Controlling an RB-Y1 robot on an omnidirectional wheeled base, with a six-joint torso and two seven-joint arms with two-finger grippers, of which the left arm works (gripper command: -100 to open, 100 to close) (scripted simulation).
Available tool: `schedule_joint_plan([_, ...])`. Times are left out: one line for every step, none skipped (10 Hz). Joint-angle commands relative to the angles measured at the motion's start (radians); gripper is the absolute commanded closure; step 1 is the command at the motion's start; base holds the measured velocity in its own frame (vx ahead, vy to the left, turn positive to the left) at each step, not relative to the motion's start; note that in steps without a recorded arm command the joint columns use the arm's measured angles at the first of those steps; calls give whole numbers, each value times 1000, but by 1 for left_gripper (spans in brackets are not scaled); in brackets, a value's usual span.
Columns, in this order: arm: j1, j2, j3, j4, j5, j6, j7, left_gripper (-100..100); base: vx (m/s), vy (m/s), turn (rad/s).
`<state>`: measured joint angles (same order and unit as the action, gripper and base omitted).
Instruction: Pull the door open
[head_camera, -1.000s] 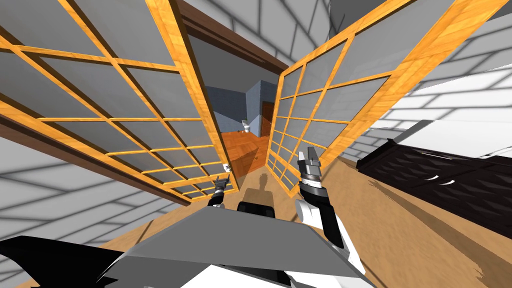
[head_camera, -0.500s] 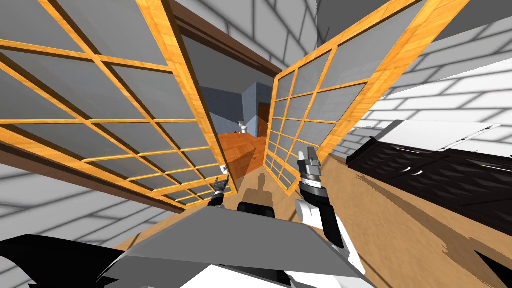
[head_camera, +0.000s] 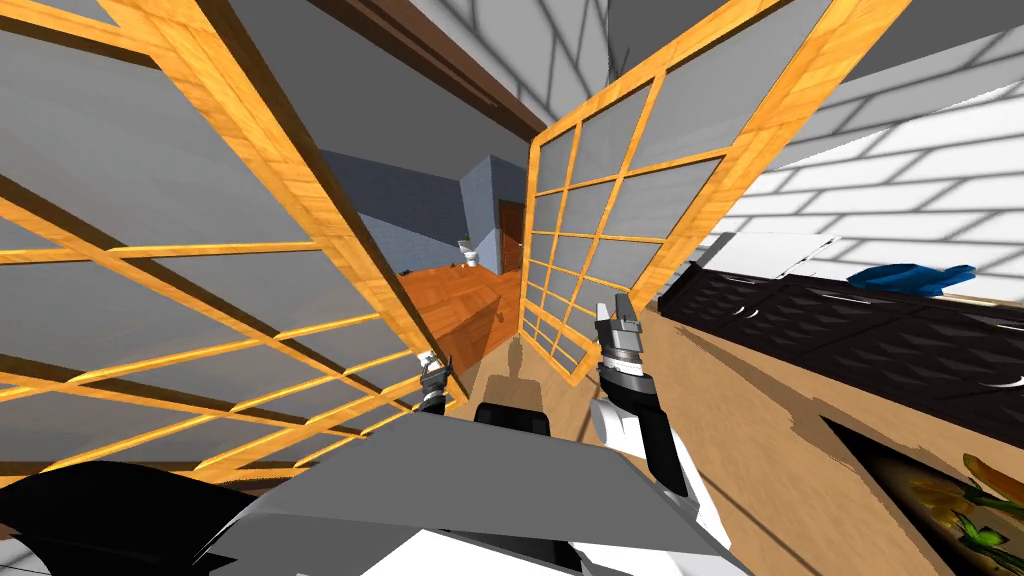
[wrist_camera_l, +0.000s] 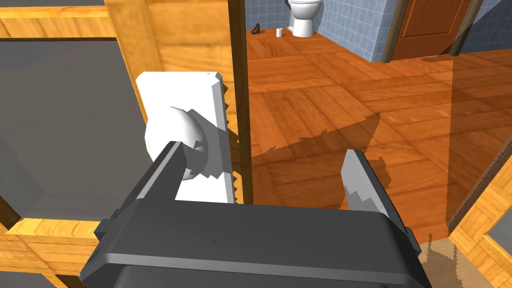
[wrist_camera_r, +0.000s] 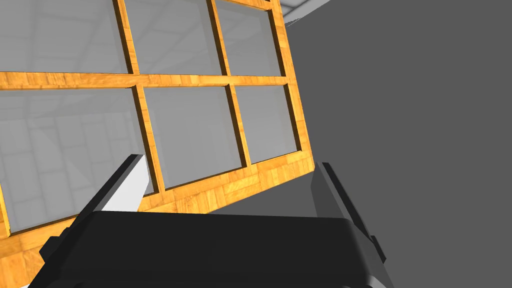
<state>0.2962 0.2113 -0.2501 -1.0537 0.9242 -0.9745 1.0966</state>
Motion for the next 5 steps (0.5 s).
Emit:
schedule_joint_plan([15, -17, 14, -3, 24, -26, -26, -100, 14, 197, -301])
schedule_joint_plan([33, -29, 22, -17, 40, -39, -46, -100, -21, 222, -269])
schedule_joint_plan([26, -24, 15, -17, 30, -27, -35, -100, -14, 100, -55])
schedule_joint_plan([26, -24, 15, -17, 30, -27, -35, 100, 1, -9, 46])
schedule_joint_plan([26, -24, 15, -17, 30, -27, -35, 100, 3, -39, 18])
